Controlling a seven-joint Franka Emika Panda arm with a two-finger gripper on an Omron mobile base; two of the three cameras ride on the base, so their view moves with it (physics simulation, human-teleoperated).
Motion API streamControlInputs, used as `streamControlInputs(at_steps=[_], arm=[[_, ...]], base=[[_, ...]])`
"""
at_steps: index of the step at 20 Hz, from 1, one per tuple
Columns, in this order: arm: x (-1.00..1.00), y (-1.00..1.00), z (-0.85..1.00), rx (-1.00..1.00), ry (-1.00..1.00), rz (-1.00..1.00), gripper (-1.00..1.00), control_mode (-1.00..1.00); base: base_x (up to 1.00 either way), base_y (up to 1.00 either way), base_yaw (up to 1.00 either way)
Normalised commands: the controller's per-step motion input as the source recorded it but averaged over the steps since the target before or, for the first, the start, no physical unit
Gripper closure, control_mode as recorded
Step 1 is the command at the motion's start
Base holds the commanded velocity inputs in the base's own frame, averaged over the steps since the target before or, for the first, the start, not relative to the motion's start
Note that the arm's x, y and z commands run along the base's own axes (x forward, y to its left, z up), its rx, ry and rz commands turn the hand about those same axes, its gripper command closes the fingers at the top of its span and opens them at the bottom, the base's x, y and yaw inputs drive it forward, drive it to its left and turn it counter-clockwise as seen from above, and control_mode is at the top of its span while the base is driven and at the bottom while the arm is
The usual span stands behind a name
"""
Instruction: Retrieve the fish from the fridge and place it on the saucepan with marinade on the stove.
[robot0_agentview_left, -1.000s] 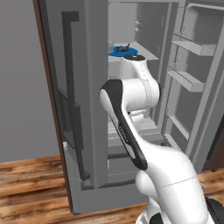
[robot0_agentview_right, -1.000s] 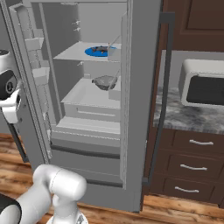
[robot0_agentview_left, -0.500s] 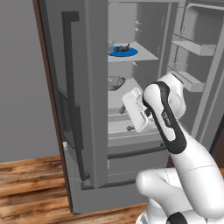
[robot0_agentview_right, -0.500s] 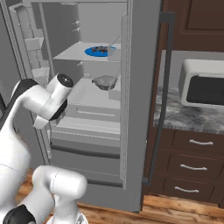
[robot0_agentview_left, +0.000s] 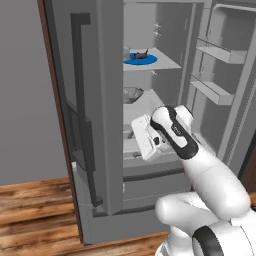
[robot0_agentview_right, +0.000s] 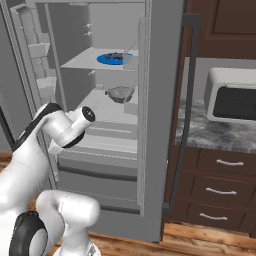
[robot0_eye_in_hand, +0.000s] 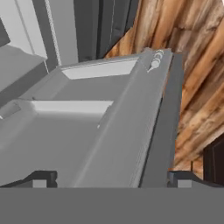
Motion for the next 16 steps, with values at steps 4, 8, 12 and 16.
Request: streamControlInputs(at_steps=[4,8,12,16], arm=[[0.61,0.63,0.0,0.0,0.15,0.14,-1.0,-1.0],[0.45,0.59,0.0,0.02,0.18,0.18,-1.0,-1.0],[0.05,0.6,-0.06,0.05,0.19,0.15,-1.0,-1.0],[-0.27,0.9,-0.23,0.02,0.18,0.07,-1.0,-1.0]], base=[[0.0,0.0,0.0],[0.0,0.0,0.0],[0.0,0.0,0.0],[0.0,0.0,0.0]])
